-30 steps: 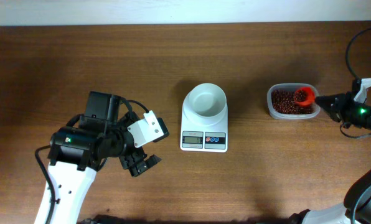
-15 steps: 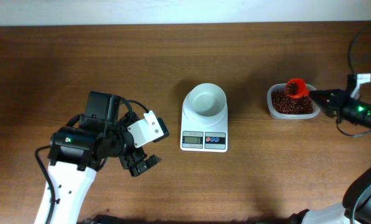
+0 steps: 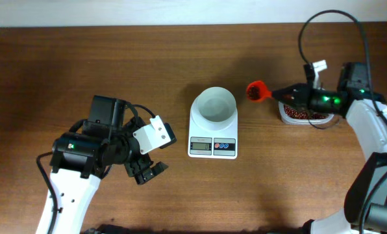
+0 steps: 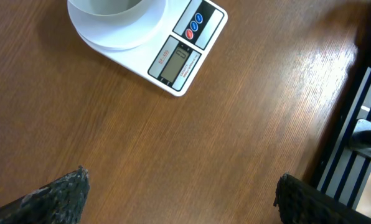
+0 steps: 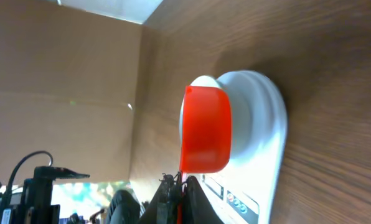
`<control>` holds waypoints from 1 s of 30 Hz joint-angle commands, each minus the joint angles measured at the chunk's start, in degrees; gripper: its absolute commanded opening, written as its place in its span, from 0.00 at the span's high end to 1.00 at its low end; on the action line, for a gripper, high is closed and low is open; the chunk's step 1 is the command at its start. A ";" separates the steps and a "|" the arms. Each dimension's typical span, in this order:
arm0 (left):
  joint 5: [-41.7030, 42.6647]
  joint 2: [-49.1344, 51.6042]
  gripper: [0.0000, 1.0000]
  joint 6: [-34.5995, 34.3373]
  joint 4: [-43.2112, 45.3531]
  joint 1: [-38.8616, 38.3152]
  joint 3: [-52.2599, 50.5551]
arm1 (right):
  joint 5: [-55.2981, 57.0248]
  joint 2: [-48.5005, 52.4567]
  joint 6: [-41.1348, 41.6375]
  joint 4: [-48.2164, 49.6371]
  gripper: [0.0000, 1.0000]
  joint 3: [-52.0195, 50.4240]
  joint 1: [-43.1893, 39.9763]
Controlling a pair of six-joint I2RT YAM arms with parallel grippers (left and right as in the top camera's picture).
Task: Scoop and weigh 50g on scale
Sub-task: 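Carry the filled scoop with the right gripper over the white bowl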
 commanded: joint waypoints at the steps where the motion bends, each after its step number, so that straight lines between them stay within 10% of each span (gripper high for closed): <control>1: 1.16 -0.50 0.01 0.48 0.07 0.35 -0.37 | -1.55 0.35 2.93 3.08 0.96 -0.07 4.00; 15: 1.16 -0.50 0.01 0.48 0.09 0.35 -0.37 | 14.01 0.35 2.58 9.11 0.96 -0.07 16.20; 30: 1.16 -0.50 0.01 0.48 0.09 0.35 -0.37 | 13.94 0.35 -24.83 9.60 0.96 -0.07 17.73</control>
